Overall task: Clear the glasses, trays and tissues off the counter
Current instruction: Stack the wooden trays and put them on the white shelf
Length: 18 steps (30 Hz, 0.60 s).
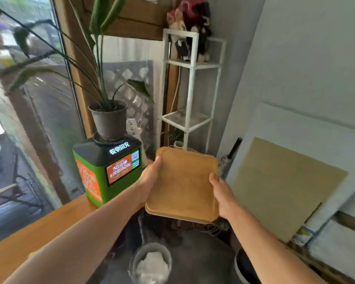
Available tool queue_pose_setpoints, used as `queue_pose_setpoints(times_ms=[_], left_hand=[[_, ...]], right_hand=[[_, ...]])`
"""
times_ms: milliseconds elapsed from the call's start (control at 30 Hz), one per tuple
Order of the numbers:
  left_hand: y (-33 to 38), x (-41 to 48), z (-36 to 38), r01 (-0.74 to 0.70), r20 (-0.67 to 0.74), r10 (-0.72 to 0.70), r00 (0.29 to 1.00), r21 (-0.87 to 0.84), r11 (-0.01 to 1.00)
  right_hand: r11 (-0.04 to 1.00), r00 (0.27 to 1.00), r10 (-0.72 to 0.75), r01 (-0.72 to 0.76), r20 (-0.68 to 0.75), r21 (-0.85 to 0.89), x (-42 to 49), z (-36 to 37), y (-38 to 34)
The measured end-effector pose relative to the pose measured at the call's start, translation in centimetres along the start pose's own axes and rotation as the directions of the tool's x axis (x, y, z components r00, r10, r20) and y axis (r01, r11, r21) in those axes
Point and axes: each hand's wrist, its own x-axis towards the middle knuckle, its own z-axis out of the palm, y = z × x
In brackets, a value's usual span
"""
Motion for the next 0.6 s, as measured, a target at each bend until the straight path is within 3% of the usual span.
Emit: queue_pose_setpoints(times_ms=[133, 367, 600], left_hand=[[2.1, 1.5, 6.2, 0.032, 0.045, -0.033, 0.998, 0.029, 0.999], [6.8, 7.5, 14.7, -0.057, 0.107, 0.052, 0.993, 0.050, 0.997], [11.7, 17.9, 22.2, -0.056, 0.154, 0.058, 0.986, -0.018, 0.998]], right_hand=[[0.999, 0.998, -0.041, 0.041, -0.055, 0.002, 1.8, -5.1, -2.8], [0.995, 0.987, -0.099, 0.098, -0.127, -0.013, 7.9, -10.9, -8.6], [0.991, 0.981, -0.120, 0.110, -0.155, -0.074, 19.6, -15.3, -15.5]])
